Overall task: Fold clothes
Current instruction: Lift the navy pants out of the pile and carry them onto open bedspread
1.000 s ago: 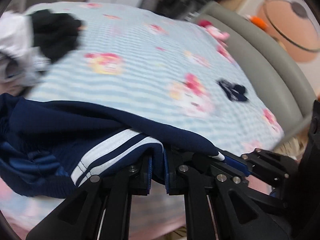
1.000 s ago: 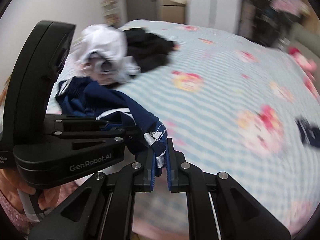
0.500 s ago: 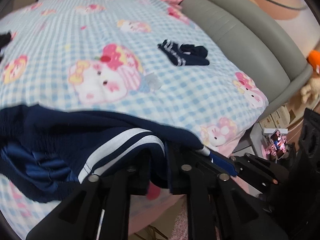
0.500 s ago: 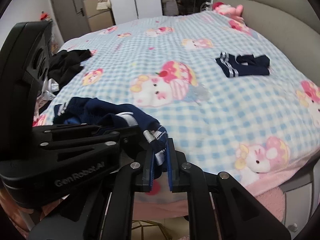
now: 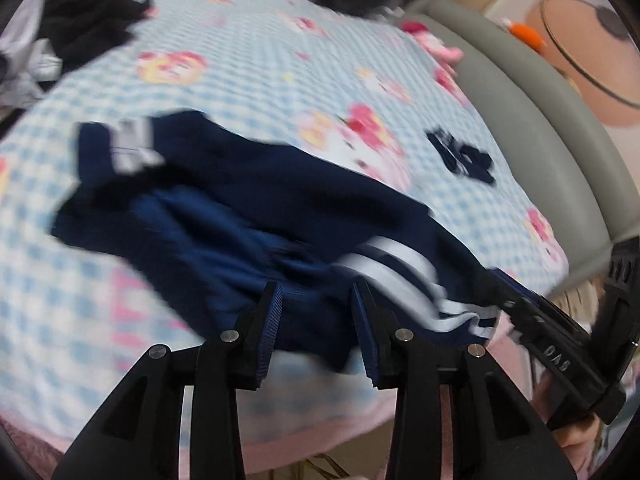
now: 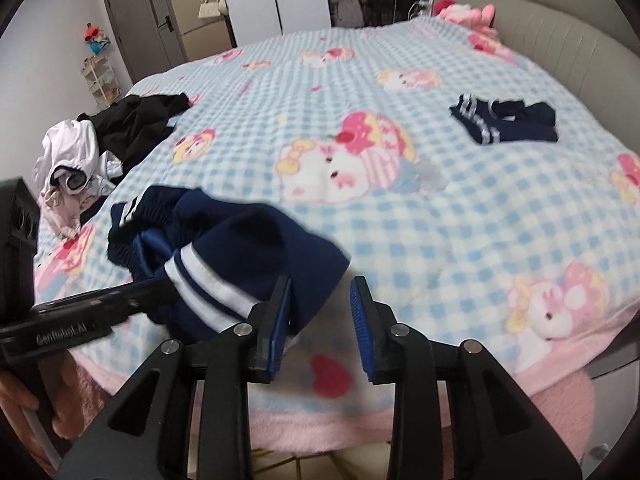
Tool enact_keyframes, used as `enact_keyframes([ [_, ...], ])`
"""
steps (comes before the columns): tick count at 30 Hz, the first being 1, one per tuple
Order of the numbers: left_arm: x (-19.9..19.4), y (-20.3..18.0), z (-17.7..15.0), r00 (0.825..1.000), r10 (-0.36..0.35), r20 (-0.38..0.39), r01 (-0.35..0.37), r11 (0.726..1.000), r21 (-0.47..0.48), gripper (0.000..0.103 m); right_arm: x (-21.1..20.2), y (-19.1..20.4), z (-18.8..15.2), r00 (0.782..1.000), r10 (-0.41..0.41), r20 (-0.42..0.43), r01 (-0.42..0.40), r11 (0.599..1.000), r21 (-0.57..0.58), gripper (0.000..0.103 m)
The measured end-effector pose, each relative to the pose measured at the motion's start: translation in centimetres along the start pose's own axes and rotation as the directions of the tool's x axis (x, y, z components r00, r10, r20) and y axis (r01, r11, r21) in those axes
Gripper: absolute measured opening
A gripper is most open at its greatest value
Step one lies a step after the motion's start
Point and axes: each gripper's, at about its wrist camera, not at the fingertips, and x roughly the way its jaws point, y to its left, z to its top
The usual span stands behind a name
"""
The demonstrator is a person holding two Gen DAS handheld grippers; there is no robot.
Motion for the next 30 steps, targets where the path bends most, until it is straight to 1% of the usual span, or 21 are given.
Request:
enact_keyframes([
  [2, -0.8, 1.5, 0.2, 0.999, 0.039, 0.034, -0.038, 0.999, -0.021, 0.04, -0.3, -0.1, 0.4, 1.0, -0.015, 0.017, 0.015, 1.0, 0.001, 0.03],
  [3, -1.0, 2.3, 0.2, 0.997, 0.064, 0.043, -0.063, 0.998, -0.032, 0.042, -0.4, 0.1, 0.6, 1.0, -0.006, 0.019, 0.006, 1.0, -0.001, 0.03],
  [6, -0.3, 4.4, -0.1, 0.996, 0.09, 0.015, -0.089, 0.994, -0.062, 0.042, -0.2, 1.5, 0.7, 0.998, 0.069, -0.002, -0.069, 0.996, -0.049, 0.03],
  [8, 0.4, 5.0, -0.6, 0.995, 0.098, -0.013, -0.098, 0.993, -0.058, 0.042, 0.4, 2.7, 0.3, 0.99, 0.134, -0.049, -0.138, 0.987, -0.082, 0.031],
  [9, 0.5, 5.2, -0.7, 0.993, 0.117, -0.011, -0.118, 0.992, -0.052, 0.042, 0.8, 3.2, -0.1, 0.985, 0.155, -0.073, -0.161, 0.982, -0.095, 0.032],
  [11, 0.0, 5.7, -0.3, 0.979, 0.2, 0.041, -0.199, 0.979, -0.041, 0.042, 1.5, 4.0, -1.0, 0.982, 0.154, -0.112, -0.167, 0.978, -0.122, 0.039],
  [13, -0.5, 6.2, 0.2, 0.959, 0.27, 0.086, -0.268, 0.963, -0.036, 0.042, 1.7, 4.6, -1.8, 0.979, 0.152, -0.134, -0.172, 0.973, -0.153, 0.04],
  [15, -0.7, 6.9, 1.5, 0.952, 0.288, 0.099, -0.285, 0.958, -0.045, 0.042, 0.8, 5.3, -2.0, 0.974, 0.189, -0.126, -0.209, 0.964, -0.167, 0.043],
  [16, -0.8, 7.3, 2.1, 0.949, 0.297, 0.106, -0.293, 0.955, -0.05, 0.044, 0.6, 5.7, -2.0, 0.97, 0.211, -0.123, -0.23, 0.958, -0.174, 0.051],
  [17, -0.7, 7.6, 2.9, 0.943, 0.312, 0.115, -0.308, 0.95, -0.052, 0.049, 1.0, 6.3, -2.0, 0.971, 0.202, -0.131, -0.224, 0.956, -0.187, 0.055],
  [18, -0.3, 7.8, 3.6, 0.934, 0.337, 0.12, -0.333, 0.941, -0.051, 0.051, 1.5, 6.9, -2.0, 0.971, 0.194, -0.14, -0.219, 0.955, -0.2, 0.056],
  [20, 0.5, 8.3, 4.7, 0.918, 0.382, 0.106, -0.378, 0.924, -0.053, 0.052, 2.4, 8.1, -2.0, 0.972, 0.176, -0.157, -0.209, 0.952, -0.225, 0.056],
  [21, 0.9, 8.4, 5.0, 0.919, 0.383, 0.093, -0.38, 0.924, -0.053, 0.051, 3.0, 8.6, -2.0, 0.974, 0.161, -0.162, -0.197, 0.951, -0.237, 0.056],
  [22, 1.3, 8.6, 5.3, 0.919, 0.385, 0.08, -0.382, 0.923, -0.052, 0.049, 3.9, 8.7, -2.0, 0.98, 0.125, -0.157, -0.162, 0.956, -0.246, 0.056],
  [23, 1.4, 8.7, 5.4, 0.919, 0.389, 0.067, -0.386, 0.921, -0.05, 0.033, 4.8, 8.7, -2.1, 0.984, 0.09, -0.154, -0.127, 0.96, -0.25, 0.056],
  [24, 1.5, 8.8, 5.4, 0.916, 0.396, 0.058, -0.394, 0.918, -0.047, 0.025, 5.5, 8.2, -2.1, 0.985, 0.057, -0.161, -0.094, 0.967, -0.237, 0.049],
  [25, 1.3, 8.7, 5.2, 0.909, 0.413, 0.058, -0.411, 0.911, -0.046, 0.019, 5.9, 7.3, -2.1, 0.986, 0.036, -0.163, -0.07, 0.976, -0.205, 0.038],
  [27, 0.2, 8.7, 4.5, 0.893, 0.444, 0.071, -0.44, 0.896, -0.058, 0.016, 5.9, 5.7, -1.9, 0.99, 0.014, -0.14, -0.038, 0.985, -0.168, 0.027],
  [28, -0.3, 9.0, 4.3, 0.89, 0.45, 0.072, -0.445, 0.893, -0.071, 0.016, 5.8, 4.9, -1.8, 0.992, -0.006, -0.126, -0.015, 0.987, -0.163, 0.02],
  [30, -1.7, 9.5, 3.7, 0.886, 0.457, 0.076, -0.448, 0.887, -0.108, 0.016, 5.8, 4.1, -1.6, 0.993, -0.059, -0.099, 0.041, 0.984, -0.175, 0.016],
])
